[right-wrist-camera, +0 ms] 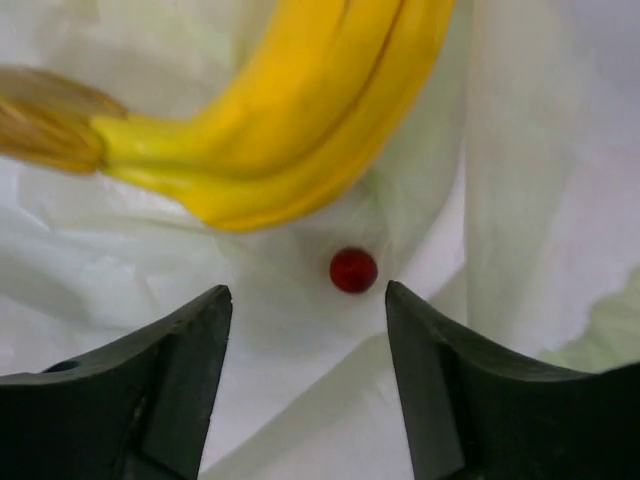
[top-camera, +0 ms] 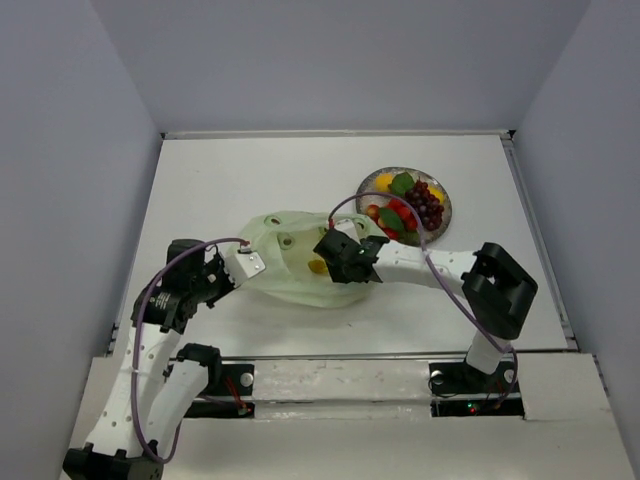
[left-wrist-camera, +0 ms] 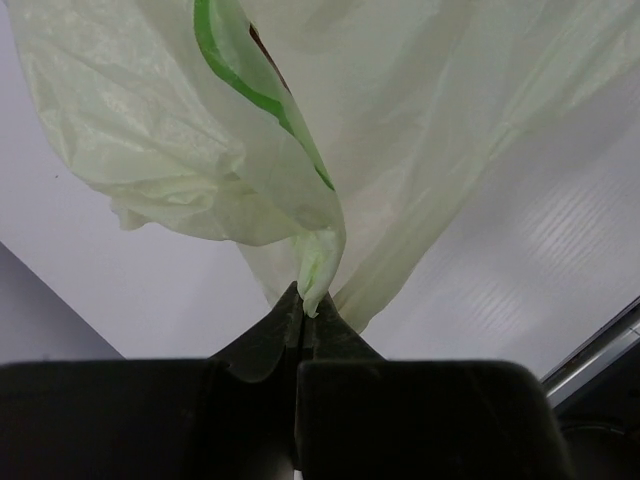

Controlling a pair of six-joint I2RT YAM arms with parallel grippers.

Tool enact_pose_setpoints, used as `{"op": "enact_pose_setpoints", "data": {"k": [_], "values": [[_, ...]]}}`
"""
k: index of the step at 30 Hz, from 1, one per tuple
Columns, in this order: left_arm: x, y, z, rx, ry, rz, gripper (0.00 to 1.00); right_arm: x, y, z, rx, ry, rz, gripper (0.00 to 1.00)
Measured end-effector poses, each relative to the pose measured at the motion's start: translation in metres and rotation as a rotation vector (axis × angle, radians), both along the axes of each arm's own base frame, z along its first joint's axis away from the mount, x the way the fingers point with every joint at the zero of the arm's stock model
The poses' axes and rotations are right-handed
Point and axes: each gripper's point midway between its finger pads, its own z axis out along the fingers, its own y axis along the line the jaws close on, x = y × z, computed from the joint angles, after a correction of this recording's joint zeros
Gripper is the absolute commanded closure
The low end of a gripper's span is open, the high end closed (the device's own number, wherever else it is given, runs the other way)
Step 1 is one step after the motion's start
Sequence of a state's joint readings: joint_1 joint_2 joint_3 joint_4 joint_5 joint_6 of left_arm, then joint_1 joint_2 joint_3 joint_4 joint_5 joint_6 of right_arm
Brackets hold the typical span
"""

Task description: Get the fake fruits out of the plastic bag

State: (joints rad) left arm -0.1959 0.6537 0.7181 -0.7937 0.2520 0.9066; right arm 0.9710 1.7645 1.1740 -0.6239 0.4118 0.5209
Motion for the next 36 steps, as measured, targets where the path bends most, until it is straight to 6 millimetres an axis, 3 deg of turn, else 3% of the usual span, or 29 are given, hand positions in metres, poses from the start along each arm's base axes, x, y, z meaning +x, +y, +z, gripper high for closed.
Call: {"op": "enact_pose_setpoints", "data": {"k": [4,6,11,15,20,23,24,26,27,28,30,36], "values": [[0.001,0.0,-0.003,0.007,0.011,-0.002,0.92,0.018,0.006,0.017,0.008,-0.062,-0.017,0.15],[0.003,0.0,-0.005,0.009,0.02,-0.002,0.92,0.037,0.018,0.03,0.017,-0.099,-0.024,0.07],[0.008,0.001,-0.008,0.019,0.037,0.003,0.92,0.092,0.037,0.054,0.048,-0.18,-0.05,0.06],[0.01,0.001,-0.004,0.02,0.014,0.006,0.92,0.118,0.017,0.042,0.003,-0.173,-0.092,0.06],[0.012,0.001,0.0,0.017,-0.006,0.007,0.92,0.126,0.001,0.011,-0.06,-0.108,-0.082,0.07],[0.012,0.002,0.0,0.019,-0.008,0.009,0.92,0.122,0.004,-0.008,-0.081,-0.072,-0.052,0.28],[0.012,0.002,0.0,0.019,-0.008,0.009,0.92,0.123,0.006,-0.009,-0.075,-0.072,-0.052,0.46],[0.012,0.002,0.0,0.02,-0.009,0.011,0.92,0.124,0.009,-0.008,-0.063,-0.074,-0.044,0.59],[0.012,0.002,0.0,0.021,-0.01,0.012,0.92,0.124,0.01,-0.008,-0.061,-0.072,-0.038,0.75],[0.012,0.003,0.0,0.021,-0.011,0.014,0.91,0.124,0.011,-0.008,-0.06,-0.071,-0.034,0.84],[0.013,0.003,0.001,0.02,-0.013,0.024,0.92,0.124,0.011,-0.007,-0.059,-0.072,-0.028,0.95],[0.036,0.015,0.021,-0.004,-0.098,0.194,0.92,0.122,0.019,0.012,-0.038,-0.064,0.065,0.99]]}}
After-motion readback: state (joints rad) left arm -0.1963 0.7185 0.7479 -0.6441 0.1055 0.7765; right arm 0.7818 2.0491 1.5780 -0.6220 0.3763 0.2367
